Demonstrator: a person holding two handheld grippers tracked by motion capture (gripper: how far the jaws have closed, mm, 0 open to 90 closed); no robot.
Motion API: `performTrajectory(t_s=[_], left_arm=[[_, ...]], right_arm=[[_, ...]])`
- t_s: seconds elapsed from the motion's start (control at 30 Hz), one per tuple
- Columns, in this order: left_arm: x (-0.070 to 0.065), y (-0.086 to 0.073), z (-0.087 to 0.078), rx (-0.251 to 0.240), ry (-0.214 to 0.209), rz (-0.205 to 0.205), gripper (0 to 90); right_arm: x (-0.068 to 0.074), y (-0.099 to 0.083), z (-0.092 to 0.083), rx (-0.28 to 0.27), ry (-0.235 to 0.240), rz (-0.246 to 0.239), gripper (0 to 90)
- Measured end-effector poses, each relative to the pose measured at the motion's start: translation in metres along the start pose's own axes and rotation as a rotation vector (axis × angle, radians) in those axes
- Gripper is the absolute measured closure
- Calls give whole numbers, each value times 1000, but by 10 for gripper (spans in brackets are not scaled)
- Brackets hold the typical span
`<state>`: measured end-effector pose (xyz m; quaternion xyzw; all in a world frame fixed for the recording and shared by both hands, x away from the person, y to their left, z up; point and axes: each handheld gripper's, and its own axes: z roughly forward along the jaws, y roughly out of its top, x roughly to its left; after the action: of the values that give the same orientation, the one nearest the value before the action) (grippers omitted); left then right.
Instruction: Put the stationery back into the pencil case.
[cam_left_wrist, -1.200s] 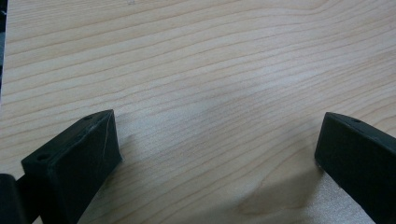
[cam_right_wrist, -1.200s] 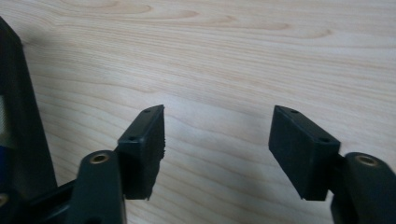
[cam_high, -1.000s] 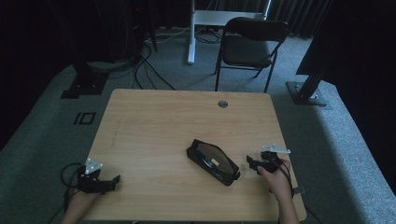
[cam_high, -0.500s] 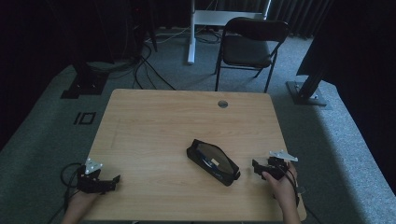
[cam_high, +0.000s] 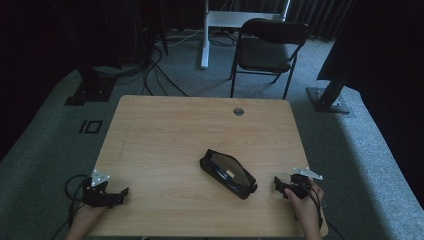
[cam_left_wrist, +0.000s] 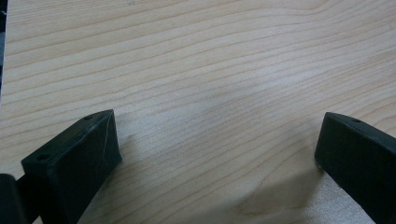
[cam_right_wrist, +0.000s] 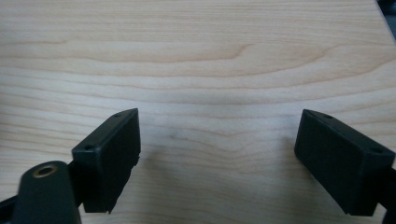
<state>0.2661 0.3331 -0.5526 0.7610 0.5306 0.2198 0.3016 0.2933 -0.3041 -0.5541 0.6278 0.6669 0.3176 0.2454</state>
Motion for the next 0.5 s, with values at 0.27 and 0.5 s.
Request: performTrajectory(t_s=[0.27, 0.5], left_arm=[[0, 0, 0, 0, 0, 1, 0], [0, 0, 0, 0, 0, 0, 0]], right_arm=[[4, -6, -4, 1, -54, -28, 135], [3, -8, -5, -2, -67, -11, 136]])
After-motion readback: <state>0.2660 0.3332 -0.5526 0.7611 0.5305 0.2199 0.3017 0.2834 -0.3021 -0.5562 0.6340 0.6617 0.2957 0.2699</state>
